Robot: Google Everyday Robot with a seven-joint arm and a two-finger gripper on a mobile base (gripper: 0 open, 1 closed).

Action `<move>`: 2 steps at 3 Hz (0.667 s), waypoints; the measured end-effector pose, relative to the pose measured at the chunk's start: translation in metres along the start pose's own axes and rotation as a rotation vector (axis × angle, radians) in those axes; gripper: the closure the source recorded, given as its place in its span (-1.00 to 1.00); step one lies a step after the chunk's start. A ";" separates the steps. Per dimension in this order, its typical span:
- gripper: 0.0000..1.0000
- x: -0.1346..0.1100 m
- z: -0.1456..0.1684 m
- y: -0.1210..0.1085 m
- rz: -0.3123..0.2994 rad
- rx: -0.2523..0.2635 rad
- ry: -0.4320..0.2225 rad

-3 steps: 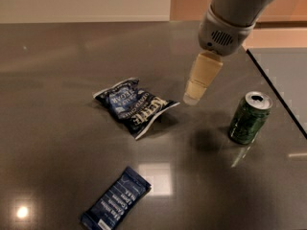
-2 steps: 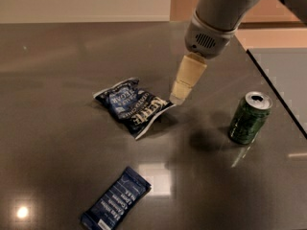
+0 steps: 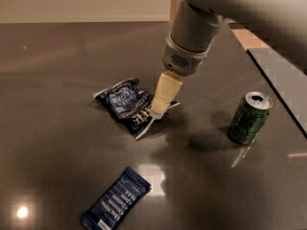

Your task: Pick blue chip bag

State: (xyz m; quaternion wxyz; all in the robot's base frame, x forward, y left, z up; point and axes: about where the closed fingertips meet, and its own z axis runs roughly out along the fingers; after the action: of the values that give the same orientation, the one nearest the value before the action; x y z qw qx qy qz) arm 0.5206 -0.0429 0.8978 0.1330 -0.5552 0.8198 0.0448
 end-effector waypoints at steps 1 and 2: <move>-1.00 -0.003 0.022 0.010 -0.003 -0.016 0.010; -1.00 -0.007 0.038 0.015 -0.005 -0.021 0.010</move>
Offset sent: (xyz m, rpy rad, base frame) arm -0.0034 0.0318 -0.0548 0.0031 0.0261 0.0121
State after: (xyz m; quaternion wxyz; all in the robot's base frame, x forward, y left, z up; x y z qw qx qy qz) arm 0.5152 -0.0223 0.8622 0.1229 -0.5587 0.8187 0.0504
